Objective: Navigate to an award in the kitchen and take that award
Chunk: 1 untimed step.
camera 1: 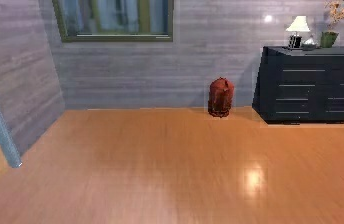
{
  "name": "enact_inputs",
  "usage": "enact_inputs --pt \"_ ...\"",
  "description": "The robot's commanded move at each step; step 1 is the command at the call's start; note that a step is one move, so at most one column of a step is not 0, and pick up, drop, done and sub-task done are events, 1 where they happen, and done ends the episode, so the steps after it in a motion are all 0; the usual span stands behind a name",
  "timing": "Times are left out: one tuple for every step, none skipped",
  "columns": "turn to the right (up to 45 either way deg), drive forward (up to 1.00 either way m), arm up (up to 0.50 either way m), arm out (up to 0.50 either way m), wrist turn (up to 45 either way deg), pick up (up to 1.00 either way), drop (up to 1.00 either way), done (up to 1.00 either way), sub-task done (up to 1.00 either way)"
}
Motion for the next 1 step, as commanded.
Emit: enact_inputs --pt "-45.0 0.00 0.00 0.00 0.0 0.00 0.00 0.00 0.00"
